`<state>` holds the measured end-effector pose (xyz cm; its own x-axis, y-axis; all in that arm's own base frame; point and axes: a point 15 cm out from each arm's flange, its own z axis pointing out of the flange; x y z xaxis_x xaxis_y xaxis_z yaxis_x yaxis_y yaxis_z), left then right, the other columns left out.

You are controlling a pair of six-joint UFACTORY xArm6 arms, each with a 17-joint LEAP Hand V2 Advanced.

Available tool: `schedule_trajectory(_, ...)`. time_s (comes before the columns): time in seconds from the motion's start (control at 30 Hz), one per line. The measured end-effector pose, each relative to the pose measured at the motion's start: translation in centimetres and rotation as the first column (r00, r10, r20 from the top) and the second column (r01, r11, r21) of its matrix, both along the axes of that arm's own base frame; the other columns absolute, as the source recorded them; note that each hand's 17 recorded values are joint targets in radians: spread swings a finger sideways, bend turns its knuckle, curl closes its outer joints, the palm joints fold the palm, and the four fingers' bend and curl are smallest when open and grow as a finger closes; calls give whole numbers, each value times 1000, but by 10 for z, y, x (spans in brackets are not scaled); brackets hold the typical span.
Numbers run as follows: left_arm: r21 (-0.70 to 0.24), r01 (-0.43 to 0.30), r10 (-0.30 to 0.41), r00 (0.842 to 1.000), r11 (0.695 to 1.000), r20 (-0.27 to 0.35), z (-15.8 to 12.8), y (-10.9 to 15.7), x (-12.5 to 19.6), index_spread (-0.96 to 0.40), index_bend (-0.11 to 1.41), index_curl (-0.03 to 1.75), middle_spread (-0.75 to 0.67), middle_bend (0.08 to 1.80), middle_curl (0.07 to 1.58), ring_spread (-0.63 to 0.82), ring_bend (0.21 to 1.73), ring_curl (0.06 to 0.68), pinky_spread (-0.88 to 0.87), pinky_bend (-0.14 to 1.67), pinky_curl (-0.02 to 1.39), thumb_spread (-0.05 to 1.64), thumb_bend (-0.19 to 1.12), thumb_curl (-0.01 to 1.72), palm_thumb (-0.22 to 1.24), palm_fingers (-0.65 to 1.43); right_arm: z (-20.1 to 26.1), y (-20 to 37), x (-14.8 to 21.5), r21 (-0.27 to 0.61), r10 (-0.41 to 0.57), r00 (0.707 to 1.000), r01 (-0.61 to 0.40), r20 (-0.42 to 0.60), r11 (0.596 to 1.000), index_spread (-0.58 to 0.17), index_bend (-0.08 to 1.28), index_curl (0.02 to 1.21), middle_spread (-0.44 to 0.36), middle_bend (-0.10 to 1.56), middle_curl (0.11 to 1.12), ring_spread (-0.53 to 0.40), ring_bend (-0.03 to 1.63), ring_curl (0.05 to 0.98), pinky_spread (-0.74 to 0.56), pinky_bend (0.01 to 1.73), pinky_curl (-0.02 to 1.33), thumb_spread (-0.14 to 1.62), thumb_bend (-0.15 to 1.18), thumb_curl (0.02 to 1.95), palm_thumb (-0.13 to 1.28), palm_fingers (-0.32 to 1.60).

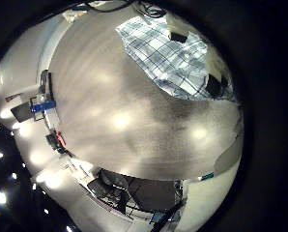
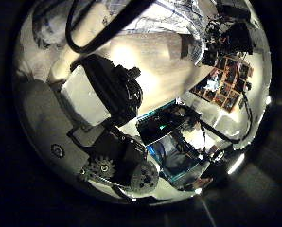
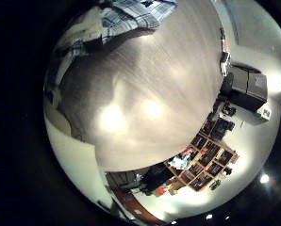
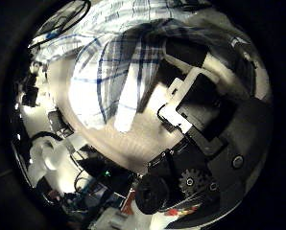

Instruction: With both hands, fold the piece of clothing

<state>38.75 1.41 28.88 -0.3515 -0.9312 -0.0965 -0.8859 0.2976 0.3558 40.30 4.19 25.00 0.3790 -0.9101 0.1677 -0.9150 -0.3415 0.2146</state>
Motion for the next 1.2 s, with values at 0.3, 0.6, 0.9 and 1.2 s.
schedule_trajectory(0.3,-38,16,-17,1000,999,-26,19,4,-37,-633,403,1085,-506,916,859,-534,994,516,-550,306,500,1472,-4,268,588,845,64,8,-26,157,-40,997,28,71,987,-320,1063,875,-238,1176,930,-237,1351,705,-215,1389,650,1178,-5,562,1003,1051)
schedule_trajectory(0.6,-51,38,-36,999,998,33,63,-5,-50,-637,394,1094,-502,909,858,-534,995,518,-558,295,528,1467,-3,272,593,884,110,6,-44,189,-57,989,31,137,982,-301,1053,911,-217,1195,940,-228,1353,729,-204,1366,709,1177,-11,591,988,1051)
schedule_trajectory(0.9,-31,-22,24,997,999,73,81,7,-14,-653,393,1093,-505,902,857,-533,990,517,-591,273,553,1454,-4,282,602,921,125,10,-3,196,-107,980,73,166,978,-292,1056,932,-208,1192,941,-235,1347,743,-199,1334,755,1155,-14,612,980,1056)
schedule_trajectory(1.2,20,-69,69,998,997,-8,28,18,45,-663,387,1093,-509,902,858,-534,982,516,-599,234,579,1450,-4,286,603,926,68,21,88,174,-124,989,108,85,979,-289,1045,942,-205,1176,941,-238,1345,749,-203,1304,792,1159,-19,615,936,1050)
